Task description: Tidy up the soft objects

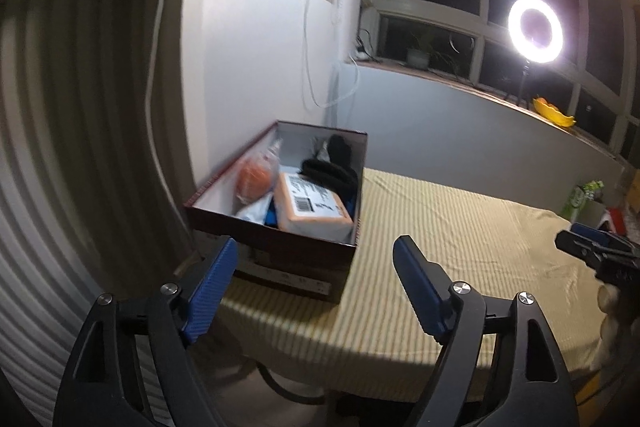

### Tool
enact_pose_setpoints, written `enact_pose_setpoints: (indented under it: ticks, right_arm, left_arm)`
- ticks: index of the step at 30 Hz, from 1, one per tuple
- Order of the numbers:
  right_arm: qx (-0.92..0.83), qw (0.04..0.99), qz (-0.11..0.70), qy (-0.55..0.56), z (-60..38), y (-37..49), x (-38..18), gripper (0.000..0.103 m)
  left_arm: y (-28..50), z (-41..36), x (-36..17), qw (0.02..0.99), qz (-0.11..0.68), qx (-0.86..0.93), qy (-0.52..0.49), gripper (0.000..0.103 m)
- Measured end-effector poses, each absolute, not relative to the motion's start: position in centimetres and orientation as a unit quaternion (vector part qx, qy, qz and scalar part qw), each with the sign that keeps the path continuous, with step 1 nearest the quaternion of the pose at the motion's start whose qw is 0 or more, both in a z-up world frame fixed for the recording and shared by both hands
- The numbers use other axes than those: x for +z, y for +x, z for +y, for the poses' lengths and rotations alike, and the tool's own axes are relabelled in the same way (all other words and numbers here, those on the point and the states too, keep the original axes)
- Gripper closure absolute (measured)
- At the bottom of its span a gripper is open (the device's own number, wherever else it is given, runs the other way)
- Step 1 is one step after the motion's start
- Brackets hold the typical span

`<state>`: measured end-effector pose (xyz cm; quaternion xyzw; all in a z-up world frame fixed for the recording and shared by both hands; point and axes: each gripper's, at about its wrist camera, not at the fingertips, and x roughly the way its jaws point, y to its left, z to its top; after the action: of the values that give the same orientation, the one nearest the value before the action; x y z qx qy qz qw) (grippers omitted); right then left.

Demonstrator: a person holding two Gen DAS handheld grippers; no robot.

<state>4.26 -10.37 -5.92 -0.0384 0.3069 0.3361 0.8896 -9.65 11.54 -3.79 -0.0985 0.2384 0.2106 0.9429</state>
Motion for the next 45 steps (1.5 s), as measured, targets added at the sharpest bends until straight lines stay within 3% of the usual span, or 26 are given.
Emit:
enact_pose_setpoints:
  ticks: [5, 45]
  right_arm:
    - [0.349, 0.892, 0.281, -0.056, -9.4, 1.9, -6.0, 0.029]
    - [0.344, 0.894, 0.28, -0.062, -9.2, 2.1, -7.1, 0.028]
  left_arm:
    - [-10.3, 11.4, -3.7, 0.942, 0.234, 0.221, -0.098, 0.021]
    - [-10.6, 12.9, -4.6, 0.931, 0.248, 0.243, -0.115, 0.021]
